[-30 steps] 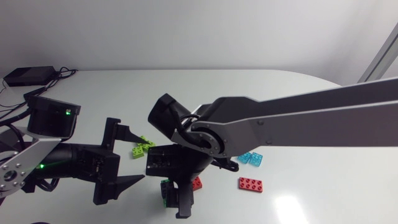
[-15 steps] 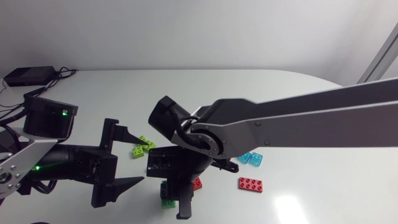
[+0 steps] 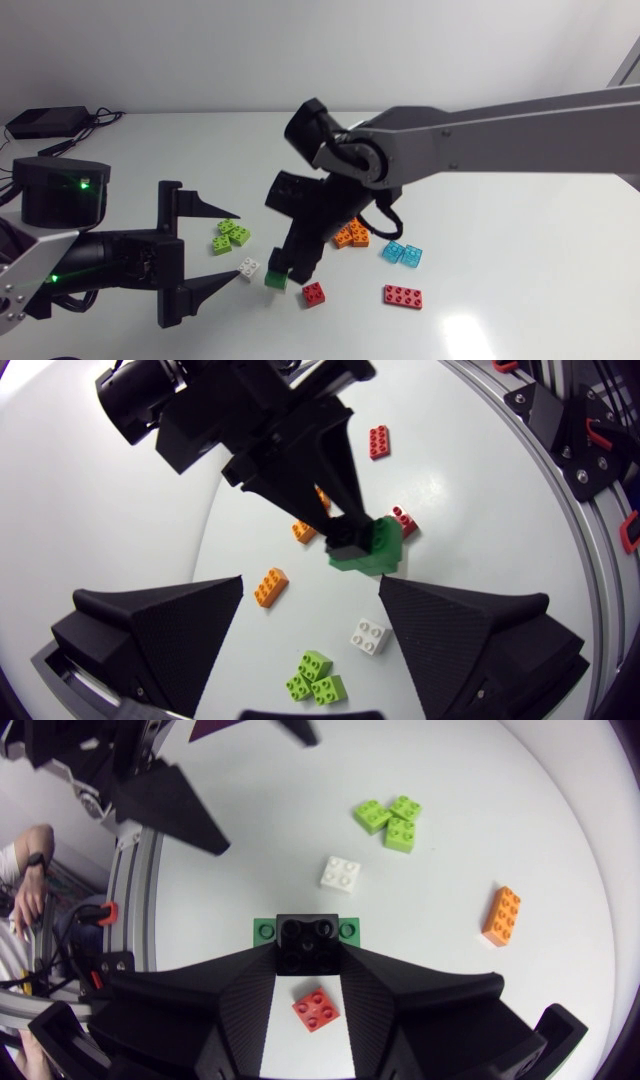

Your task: Separate the duplo bricks

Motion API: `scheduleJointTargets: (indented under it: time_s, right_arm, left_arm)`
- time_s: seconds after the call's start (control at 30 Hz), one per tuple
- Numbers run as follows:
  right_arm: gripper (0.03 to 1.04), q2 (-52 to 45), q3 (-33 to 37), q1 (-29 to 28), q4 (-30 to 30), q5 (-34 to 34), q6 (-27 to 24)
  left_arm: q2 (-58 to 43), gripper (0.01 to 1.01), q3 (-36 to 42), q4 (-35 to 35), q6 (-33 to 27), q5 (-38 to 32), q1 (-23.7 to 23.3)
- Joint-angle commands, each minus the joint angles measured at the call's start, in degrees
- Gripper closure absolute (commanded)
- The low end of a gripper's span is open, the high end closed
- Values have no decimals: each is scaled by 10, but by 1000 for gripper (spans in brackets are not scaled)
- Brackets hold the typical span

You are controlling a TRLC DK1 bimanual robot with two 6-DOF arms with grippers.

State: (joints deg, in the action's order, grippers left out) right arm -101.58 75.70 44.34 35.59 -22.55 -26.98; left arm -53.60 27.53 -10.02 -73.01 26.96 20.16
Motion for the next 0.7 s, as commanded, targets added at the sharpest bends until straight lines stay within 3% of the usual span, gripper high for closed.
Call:
scheduleJointTargets:
  time_s: [0.0,0.2,0.37,0.67]
  right_arm:
    - [893,-7,28,-25,7,-21,42]
    - [893,-11,71,-86,5,-66,100]
    - [893,2,87,-108,-6,-76,141]
    - [893,49,68,-130,-57,-97,178]
  left_arm:
    - [6,87,-22,34,56,-3,13]
    - [3,89,-31,162,179,-67,53]
    - [-37,92,-27,236,240,-136,93]
    - [-130,107,3,292,311,-159,104]
